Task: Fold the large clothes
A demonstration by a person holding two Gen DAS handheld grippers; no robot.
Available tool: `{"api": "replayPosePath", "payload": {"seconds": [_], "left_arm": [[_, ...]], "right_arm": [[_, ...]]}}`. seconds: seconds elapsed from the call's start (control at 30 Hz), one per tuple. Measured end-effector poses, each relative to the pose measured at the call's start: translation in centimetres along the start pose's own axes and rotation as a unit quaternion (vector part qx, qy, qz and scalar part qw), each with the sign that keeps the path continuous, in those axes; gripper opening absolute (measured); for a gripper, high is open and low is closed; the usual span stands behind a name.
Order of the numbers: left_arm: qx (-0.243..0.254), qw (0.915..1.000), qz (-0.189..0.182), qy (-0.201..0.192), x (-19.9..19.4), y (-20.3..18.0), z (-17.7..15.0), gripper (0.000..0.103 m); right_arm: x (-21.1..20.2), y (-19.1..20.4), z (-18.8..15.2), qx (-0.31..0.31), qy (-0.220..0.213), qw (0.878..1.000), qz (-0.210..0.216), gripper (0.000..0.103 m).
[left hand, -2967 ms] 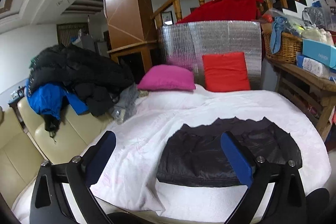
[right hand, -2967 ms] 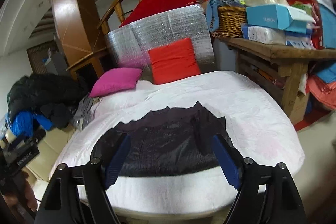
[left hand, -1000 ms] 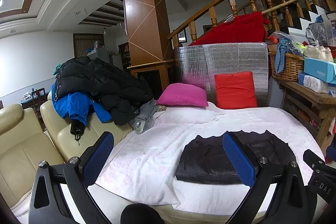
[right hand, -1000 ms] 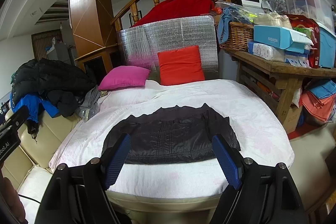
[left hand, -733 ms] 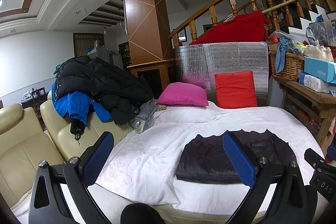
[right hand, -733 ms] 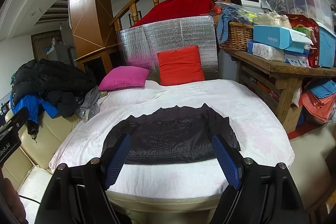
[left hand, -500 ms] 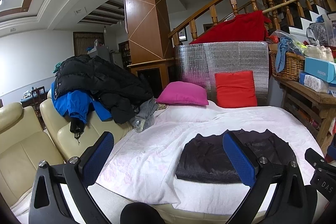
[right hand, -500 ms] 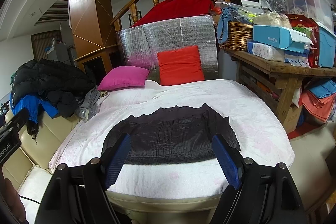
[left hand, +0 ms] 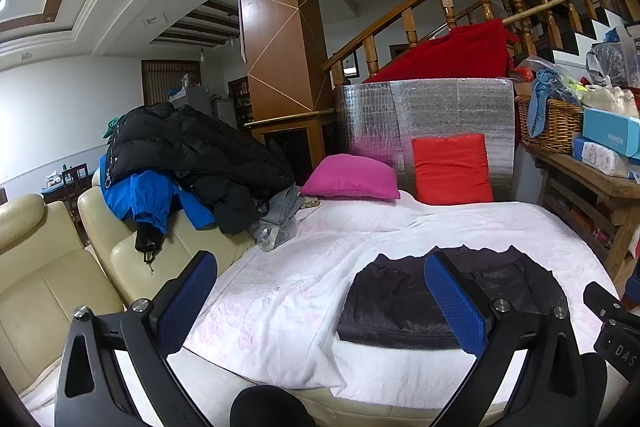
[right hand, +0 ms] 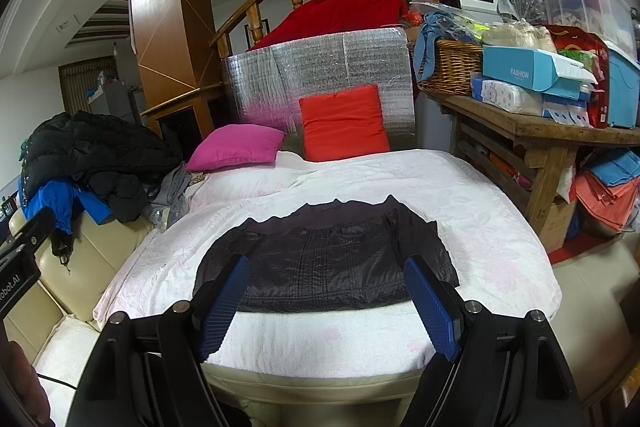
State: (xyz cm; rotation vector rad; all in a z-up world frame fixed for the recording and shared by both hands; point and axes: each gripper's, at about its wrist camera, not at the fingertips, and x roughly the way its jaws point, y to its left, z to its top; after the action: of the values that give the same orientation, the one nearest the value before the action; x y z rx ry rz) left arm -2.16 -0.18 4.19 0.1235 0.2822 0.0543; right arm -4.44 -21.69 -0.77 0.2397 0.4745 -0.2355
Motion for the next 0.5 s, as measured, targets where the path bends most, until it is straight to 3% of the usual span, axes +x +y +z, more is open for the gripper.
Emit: {"api": "replayPosePath", "payload": {"seconds": [0.5], "left_arm": [[-0.001, 1.0, 0.001, 0.006, 0.8, 0.13, -0.1, 0.103]], "right_arm": [[0.5, 0.11, 0.06, -0.001, 0.003, 1.0, 0.0, 0.083]]}}
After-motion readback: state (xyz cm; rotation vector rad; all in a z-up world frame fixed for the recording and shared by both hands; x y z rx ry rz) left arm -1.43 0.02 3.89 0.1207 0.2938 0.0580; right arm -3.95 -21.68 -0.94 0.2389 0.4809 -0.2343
